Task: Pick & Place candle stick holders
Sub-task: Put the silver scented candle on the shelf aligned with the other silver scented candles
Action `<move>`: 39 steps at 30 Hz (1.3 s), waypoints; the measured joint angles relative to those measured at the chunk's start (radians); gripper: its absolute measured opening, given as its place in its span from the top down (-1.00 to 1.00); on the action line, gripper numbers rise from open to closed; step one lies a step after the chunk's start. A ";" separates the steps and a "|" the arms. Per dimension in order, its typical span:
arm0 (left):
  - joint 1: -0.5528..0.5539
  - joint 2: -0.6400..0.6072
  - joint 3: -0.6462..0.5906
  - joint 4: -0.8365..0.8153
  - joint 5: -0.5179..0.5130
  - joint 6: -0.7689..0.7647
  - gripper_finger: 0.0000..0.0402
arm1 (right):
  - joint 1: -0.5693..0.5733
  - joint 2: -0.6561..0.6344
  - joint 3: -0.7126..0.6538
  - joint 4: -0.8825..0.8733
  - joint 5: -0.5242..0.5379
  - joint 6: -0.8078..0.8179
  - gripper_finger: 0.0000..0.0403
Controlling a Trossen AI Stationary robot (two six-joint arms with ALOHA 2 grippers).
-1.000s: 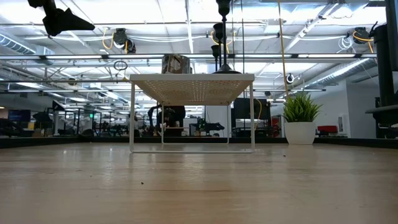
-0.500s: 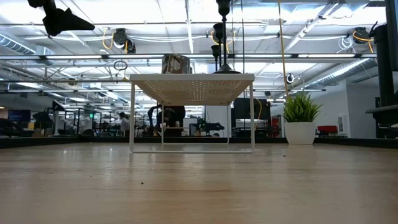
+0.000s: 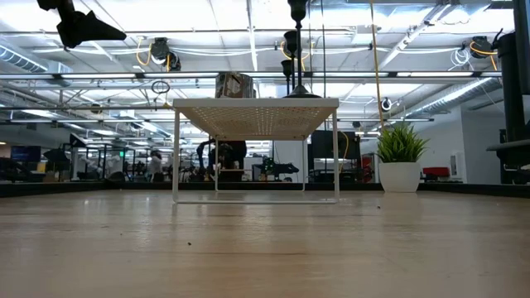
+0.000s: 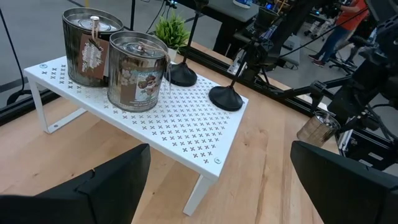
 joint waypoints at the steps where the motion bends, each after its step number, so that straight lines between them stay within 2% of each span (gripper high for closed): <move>1: 0.000 0.000 0.000 0.000 0.000 0.000 -0.97 | 0.000 0.000 -0.009 0.010 0.000 0.006 -0.99; 13: 0.000 0.000 0.000 -0.001 0.000 -0.001 -0.97 | 0.000 0.000 -0.040 0.045 -0.005 0.013 -0.99; 22: 0.000 0.000 0.000 -0.001 0.000 0.000 -0.97 | 0.000 0.000 -0.040 0.147 -0.005 -0.073 -0.99; 39: 0.000 0.000 0.000 -0.001 -0.003 -0.001 -0.97 | 0.000 0.000 -0.040 0.146 0.003 -0.096 -0.99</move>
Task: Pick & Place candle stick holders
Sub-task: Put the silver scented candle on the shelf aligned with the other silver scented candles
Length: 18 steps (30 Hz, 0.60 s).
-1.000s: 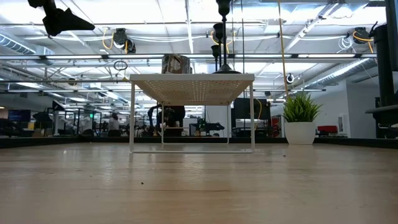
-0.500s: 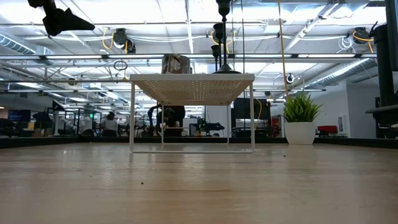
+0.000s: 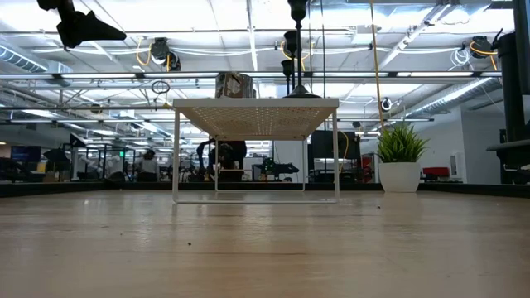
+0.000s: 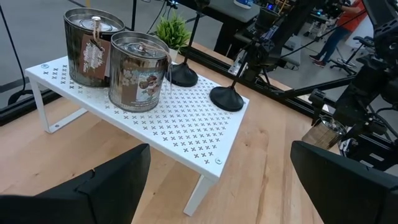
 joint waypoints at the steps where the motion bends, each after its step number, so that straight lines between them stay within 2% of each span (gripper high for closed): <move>1: 0.000 0.000 0.000 0.000 0.000 0.000 -0.97 | 0.000 0.000 0.000 0.000 0.000 -0.001 -0.99; 6: 0.000 0.000 0.000 0.000 0.000 -0.004 -0.97 | 0.000 -0.001 -0.008 0.010 -0.002 -0.006 -0.99; 12: 0.000 0.000 0.000 0.000 0.000 -0.004 -0.97 | 0.006 -0.001 -0.069 0.148 -0.012 0.008 -0.99; 16: 0.000 0.000 0.000 0.000 0.000 -0.007 -0.97 | 0.006 -0.001 -0.080 0.182 -0.090 0.033 -0.99; 18: 0.000 0.000 0.000 0.000 0.000 -0.005 -0.97 | 0.008 -0.001 -0.080 0.181 -0.089 0.032 -0.99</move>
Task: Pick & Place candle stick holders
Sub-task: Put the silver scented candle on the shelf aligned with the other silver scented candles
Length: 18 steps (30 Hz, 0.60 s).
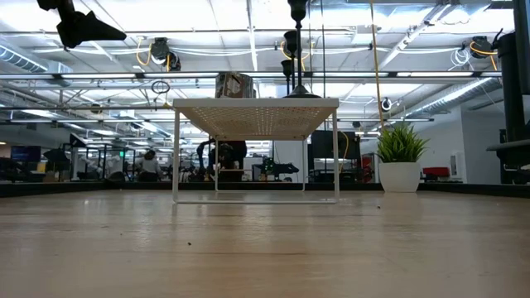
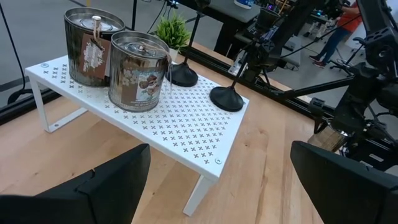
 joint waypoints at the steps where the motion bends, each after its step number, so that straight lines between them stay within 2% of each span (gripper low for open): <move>1: 0.000 0.000 0.000 0.000 0.000 0.001 -0.97 | 0.000 0.000 0.000 0.000 0.000 0.000 -0.99; 18: 0.000 0.000 0.000 0.000 -0.001 0.000 -0.97 | 0.028 0.000 -0.001 0.013 0.010 -0.050 -0.99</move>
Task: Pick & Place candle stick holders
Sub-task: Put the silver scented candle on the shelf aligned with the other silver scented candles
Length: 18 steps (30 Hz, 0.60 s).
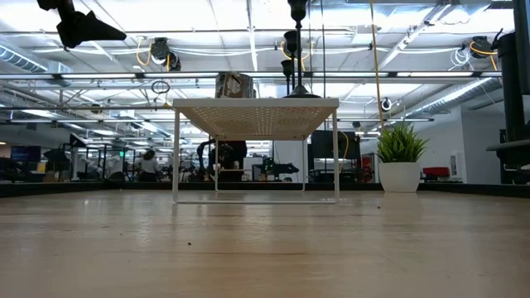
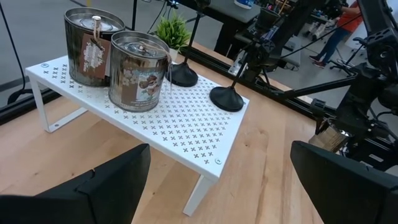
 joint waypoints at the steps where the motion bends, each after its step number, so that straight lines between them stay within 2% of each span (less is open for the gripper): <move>1: 0.000 0.000 0.000 0.000 0.000 -0.002 -0.97 | 0.002 0.000 0.000 -0.001 0.000 -0.003 -0.99; 14: 0.000 0.000 0.000 0.000 0.000 -0.010 -0.97 | 0.017 -0.009 0.000 -0.046 0.000 -0.003 -0.99; 18: 0.000 0.000 0.000 0.000 0.000 -0.010 -0.97 | 0.025 -0.050 -0.001 -0.090 0.074 0.000 -0.99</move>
